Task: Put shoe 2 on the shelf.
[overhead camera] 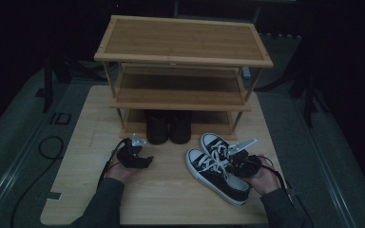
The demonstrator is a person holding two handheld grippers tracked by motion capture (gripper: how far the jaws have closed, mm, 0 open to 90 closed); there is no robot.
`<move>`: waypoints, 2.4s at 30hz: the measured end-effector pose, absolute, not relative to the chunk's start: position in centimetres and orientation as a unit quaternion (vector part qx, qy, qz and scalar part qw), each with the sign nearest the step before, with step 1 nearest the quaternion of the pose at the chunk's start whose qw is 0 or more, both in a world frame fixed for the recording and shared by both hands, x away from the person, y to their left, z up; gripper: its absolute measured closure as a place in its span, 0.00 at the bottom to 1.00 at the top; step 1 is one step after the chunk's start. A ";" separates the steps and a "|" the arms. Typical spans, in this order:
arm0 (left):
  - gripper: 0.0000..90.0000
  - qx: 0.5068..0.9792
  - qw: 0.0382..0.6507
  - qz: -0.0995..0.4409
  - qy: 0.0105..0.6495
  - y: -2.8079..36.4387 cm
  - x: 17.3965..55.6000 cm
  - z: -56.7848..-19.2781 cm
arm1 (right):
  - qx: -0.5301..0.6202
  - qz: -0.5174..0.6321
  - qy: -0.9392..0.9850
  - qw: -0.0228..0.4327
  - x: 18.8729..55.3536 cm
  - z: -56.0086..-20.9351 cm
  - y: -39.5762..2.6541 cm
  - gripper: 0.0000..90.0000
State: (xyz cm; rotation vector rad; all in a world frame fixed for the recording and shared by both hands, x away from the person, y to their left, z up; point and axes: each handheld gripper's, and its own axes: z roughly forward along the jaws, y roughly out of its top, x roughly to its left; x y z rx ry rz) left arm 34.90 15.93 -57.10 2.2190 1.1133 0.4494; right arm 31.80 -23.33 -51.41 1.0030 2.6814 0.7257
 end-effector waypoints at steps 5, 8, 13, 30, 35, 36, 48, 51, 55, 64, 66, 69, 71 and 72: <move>0.36 0.838 0.304 0.170 0.421 15.9 34.9 -57.1 | 0.328 0.245 0.907 0.095 31.9 -50.7 -23.4 0.95; 0.36 0.838 0.304 0.170 0.421 15.9 34.9 -57.1 | 0.323 0.243 0.910 0.094 31.9 -50.3 -23.6 0.95; 0.36 0.837 0.305 0.170 0.421 15.9 34.9 -57.1 | 0.313 0.238 0.914 0.095 31.8 -49.7 -23.6 0.95; 0.36 0.838 0.304 0.169 0.421 15.9 34.9 -57.1 | 0.267 0.239 0.929 0.093 31.9 -47.2 -23.4 0.95; 0.36 0.838 0.304 0.169 0.421 15.9 34.9 -57.1 | 0.250 0.242 0.934 0.079 32.5 -46.6 -23.5 0.95; 0.36 0.838 0.304 0.169 0.421 15.9 34.9 -57.1 | 0.247 0.243 0.935 0.078 32.6 -46.5 -23.6 0.95; 0.36 0.839 0.303 0.168 0.420 15.9 34.9 -57.1 | 0.225 0.244 0.941 0.067 33.4 -44.5 -23.4 0.95; 0.36 0.839 0.303 0.168 0.420 15.9 34.9 -57.1 | 0.216 0.242 0.944 0.067 33.5 -44.1 -23.3 0.95; 0.36 0.839 0.303 0.168 0.419 15.9 34.9 -57.1 | 0.203 0.253 0.944 0.057 33.6 -43.6 -23.5 0.95; 0.36 0.838 0.305 0.168 0.419 15.9 34.9 -57.1 | 0.163 0.266 0.948 0.058 33.5 -42.3 -23.3 0.95; 0.36 0.839 0.305 0.168 0.419 15.9 34.9 -57.1 | 0.156 0.268 0.949 0.059 33.4 -42.0 -23.2 0.95; 0.36 0.838 0.305 0.169 0.419 15.9 34.9 -57.1 | 0.148 0.273 0.949 0.059 33.4 -41.5 -23.1 0.95; 0.36 0.838 0.305 0.169 0.419 15.9 34.9 -57.1 | 0.136 0.280 0.948 0.058 33.3 -41.2 -23.1 0.95; 0.36 0.838 0.306 0.169 0.419 15.9 34.9 -57.1 | 0.130 0.285 0.948 0.056 33.3 -41.0 -23.1 0.95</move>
